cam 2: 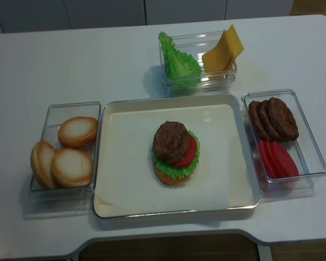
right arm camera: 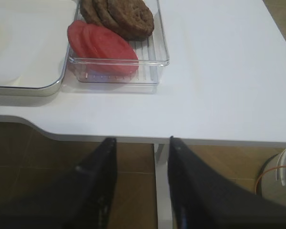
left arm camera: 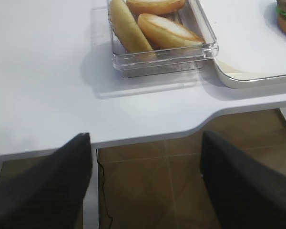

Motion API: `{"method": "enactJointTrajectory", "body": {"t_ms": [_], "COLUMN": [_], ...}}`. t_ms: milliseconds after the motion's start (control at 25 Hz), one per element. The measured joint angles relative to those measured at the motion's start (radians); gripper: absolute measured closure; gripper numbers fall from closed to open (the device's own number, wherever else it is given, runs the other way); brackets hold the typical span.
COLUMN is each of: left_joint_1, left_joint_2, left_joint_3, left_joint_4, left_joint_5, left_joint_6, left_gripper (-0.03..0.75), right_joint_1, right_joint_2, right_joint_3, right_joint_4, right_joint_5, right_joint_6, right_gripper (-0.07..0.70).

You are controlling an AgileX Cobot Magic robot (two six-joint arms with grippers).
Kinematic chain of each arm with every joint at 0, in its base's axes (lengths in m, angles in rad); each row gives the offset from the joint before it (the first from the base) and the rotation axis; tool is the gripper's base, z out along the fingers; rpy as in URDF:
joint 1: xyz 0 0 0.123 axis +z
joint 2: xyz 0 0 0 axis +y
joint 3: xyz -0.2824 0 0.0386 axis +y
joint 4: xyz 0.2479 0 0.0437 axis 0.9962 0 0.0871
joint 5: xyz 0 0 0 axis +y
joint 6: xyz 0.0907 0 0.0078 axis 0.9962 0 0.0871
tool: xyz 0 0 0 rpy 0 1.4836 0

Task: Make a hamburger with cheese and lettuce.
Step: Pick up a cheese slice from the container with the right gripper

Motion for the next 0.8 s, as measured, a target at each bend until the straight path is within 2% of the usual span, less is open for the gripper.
{"method": "enactJointTrajectory", "body": {"t_ms": [480,800], "left_joint_1": [0.000,0.000], "left_joint_2": [0.000,0.000], "left_joint_3": [0.000,0.000], "left_joint_4": [0.000,0.000], "left_joint_5": [0.000,0.000], "left_joint_6": [0.000,0.000], "left_gripper": [0.188,0.188], "right_joint_1": [0.000,0.000], "right_joint_2": [0.000,0.000], "right_joint_3": [0.000,0.000], "right_joint_4": [0.000,0.000], "right_joint_5": [0.000,0.000], "right_joint_6": [0.000,0.000], "right_gripper": [0.495,0.517]}}
